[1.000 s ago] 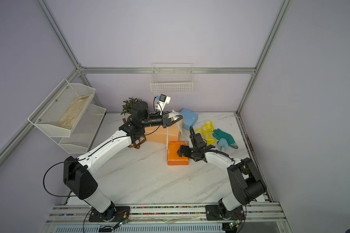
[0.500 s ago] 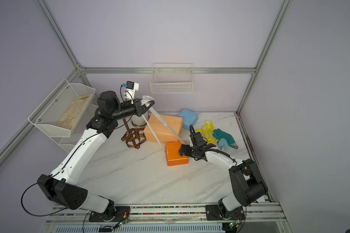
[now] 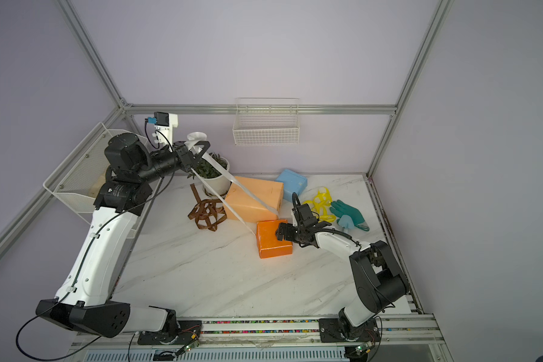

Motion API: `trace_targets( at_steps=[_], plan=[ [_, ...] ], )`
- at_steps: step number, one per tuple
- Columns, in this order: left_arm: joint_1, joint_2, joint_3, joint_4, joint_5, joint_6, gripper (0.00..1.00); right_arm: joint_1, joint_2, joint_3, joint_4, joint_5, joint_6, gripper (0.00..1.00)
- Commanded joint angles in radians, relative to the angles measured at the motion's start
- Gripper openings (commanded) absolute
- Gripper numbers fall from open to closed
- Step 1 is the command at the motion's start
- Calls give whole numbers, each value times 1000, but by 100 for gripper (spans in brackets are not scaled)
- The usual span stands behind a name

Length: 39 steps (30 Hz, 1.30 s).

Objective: Untie the ribbon bows on the gift boxes
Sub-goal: Pull the ribbon from the gift box, then place the ribbon at the center of the board.

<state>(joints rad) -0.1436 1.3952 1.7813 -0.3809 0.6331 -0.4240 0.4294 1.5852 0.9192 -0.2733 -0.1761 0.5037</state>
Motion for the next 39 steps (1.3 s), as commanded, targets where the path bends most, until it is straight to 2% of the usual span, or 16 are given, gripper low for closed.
trace_targets(
  at_steps=[1, 8, 12, 15, 17, 20, 25, 29, 32, 36, 39],
  plan=[
    [45, -8, 139, -17, -18, 35, 0, -6, 42, 0, -49, 73, -8, 97],
    [119, 66, 298, -76, 2, 13, 0, -13, 36, 20, -61, 104, 1, 97],
    [142, 66, 313, -91, -1, 11, 0, -19, -4, 21, -61, 85, -13, 97],
    [141, 33, 206, -71, 26, -15, 0, -18, -65, 43, -58, 44, -82, 97],
    [141, -37, 44, 14, 50, -64, 0, -17, -102, 82, -85, 16, -119, 97],
    [139, -117, -178, 123, 48, -111, 0, -5, -137, 136, -86, -59, -159, 90],
    [139, -201, -427, 151, -2, -109, 0, 63, -121, 215, -55, -116, -195, 84],
    [141, -181, -528, 116, -40, -78, 0, 125, -99, 240, -8, -132, -207, 80],
    [140, -155, -568, 134, 1, -110, 0, 240, -83, 248, 62, -90, -300, 80],
    [139, -157, -569, 136, 32, -158, 0, 337, -8, 249, 288, -112, -386, 80],
    [137, -183, -588, 138, 14, -181, 0, 407, 88, 293, 454, -122, -433, 80]
  ],
)
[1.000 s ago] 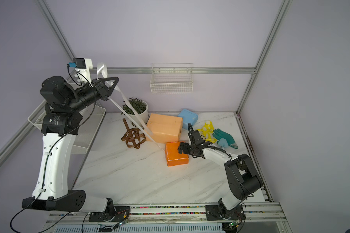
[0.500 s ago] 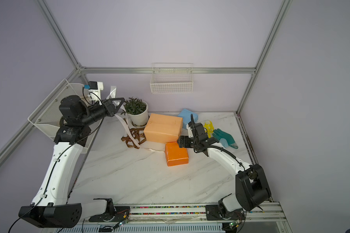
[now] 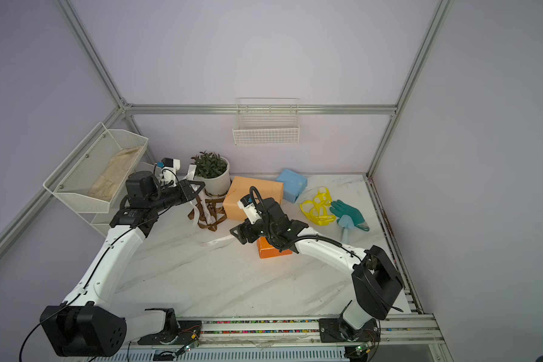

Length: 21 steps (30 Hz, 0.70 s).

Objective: Untie the ribbon bows on the gift boxes
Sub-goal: Place the ribbon at the center of the board.

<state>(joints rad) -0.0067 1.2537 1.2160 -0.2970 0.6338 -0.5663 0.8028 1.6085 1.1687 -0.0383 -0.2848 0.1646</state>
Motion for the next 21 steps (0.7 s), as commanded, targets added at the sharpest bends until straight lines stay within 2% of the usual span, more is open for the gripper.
trace_targets(
  at_steps=[1, 5, 10, 12, 14, 15, 17, 18, 21],
  plan=[
    [1, -51, -33, 54, 8, -44, 0, 57, 104, 69, 263, -14, -103, 80],
    [0, -75, -78, 59, -9, -62, 0, 130, 217, 154, 397, -25, -110, 82],
    [-3, -88, -141, 109, 3, -98, 0, 144, 304, 205, 519, 18, -41, 84],
    [-5, -86, -157, 124, 13, -106, 0, 147, 327, 220, 556, 33, -22, 83],
    [-5, -84, -168, 131, 25, -110, 0, 146, 352, 247, 561, 50, -17, 78],
    [-7, -83, -173, 133, 29, -111, 0, 145, 366, 266, 543, 61, -15, 65],
    [-7, -83, -181, 139, 31, -112, 0, 146, 385, 290, 512, 100, -15, 6],
    [-6, -83, -186, 141, 31, -111, 0, 146, 385, 291, 495, 115, -16, 0],
    [-5, -74, -191, 144, 12, -91, 0, 145, 349, 252, 444, 154, -1, 0]
  ],
)
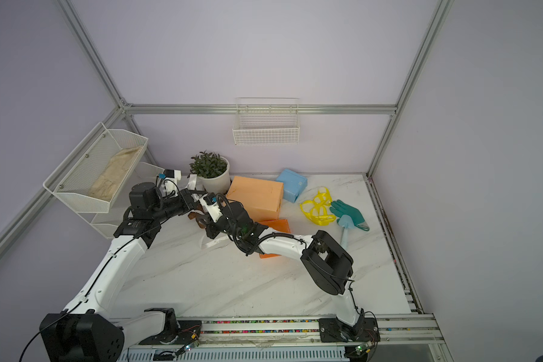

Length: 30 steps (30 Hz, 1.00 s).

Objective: Untie the ribbon bows on the gift boxes
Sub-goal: Place the ribbon at the center of the board.

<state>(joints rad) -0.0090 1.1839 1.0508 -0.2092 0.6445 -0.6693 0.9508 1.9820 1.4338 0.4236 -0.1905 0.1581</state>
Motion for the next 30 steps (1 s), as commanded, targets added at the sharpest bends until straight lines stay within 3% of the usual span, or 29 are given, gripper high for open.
trace_targets(
  at_steps=[1, 2, 3, 4, 5, 11, 20, 25, 27, 30],
  plan=[
    [-2, 5, -27, 52, -11, 23, 0, -3, -47, -44, -30, 80, 9, 0],
    [0, 17, -28, 46, -24, 31, 2, -4, -70, -73, -42, 99, 18, 0],
    [1, 35, -24, 31, -33, 44, 17, -6, -94, -106, -58, 127, 31, 0],
    [4, 54, -17, 9, -38, 54, 46, -14, -115, -135, -83, 156, 55, 0],
    [6, 72, -10, -8, -31, 63, 99, -23, -131, -157, -114, 178, 76, 0],
    [16, 129, 17, -115, 10, 154, 100, -150, -239, -339, -193, 184, 246, 0],
    [148, 110, 12, -180, -48, 186, 100, -220, -381, -464, -307, 240, 203, 0],
    [167, 121, 26, -173, -44, 180, 100, -212, -325, -340, -399, 59, 192, 0],
    [167, 120, 24, -171, -39, 174, 100, -178, -267, -268, -419, -14, 200, 0],
    [167, 104, 8, -154, -37, 171, 100, -84, -160, -120, -494, -27, 152, 0]
  ],
)
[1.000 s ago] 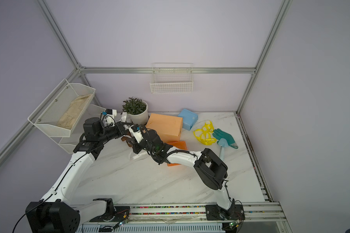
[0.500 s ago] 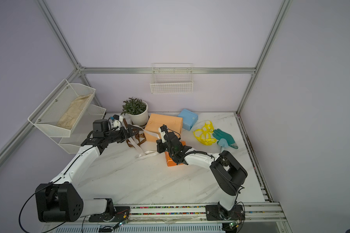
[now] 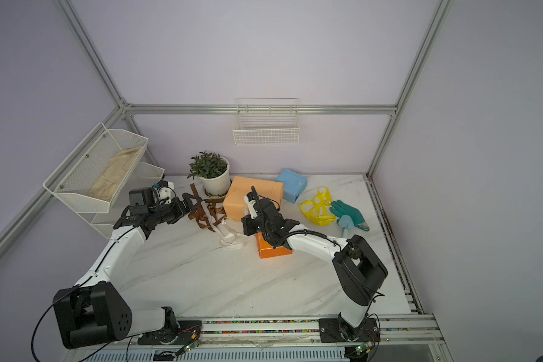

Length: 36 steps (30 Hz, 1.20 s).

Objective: Untie the ribbon bows on the gift boxes
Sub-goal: Place the ribbon at the center of the board, then pick up the ribbon at the center of the board.

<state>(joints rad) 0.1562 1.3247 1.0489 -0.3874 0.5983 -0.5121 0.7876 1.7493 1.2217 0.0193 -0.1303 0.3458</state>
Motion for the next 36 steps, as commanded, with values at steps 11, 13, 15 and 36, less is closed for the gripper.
trace_targets(
  at_steps=[11, 13, 15, 36],
  plan=[
    [87, -102, -34, 23, -86, -11, 100, 150, 425, 492, -330, -36, -13, 48],
    [87, -101, -35, 22, -86, -11, 100, 151, 444, 540, -402, -19, -25, 97],
    [86, -95, -33, 25, -75, -11, 100, 150, 420, 536, -424, -6, -35, 97],
    [-366, -1, -62, 20, -256, 243, 91, 107, 16, 295, -757, 475, 25, 97]
  ],
)
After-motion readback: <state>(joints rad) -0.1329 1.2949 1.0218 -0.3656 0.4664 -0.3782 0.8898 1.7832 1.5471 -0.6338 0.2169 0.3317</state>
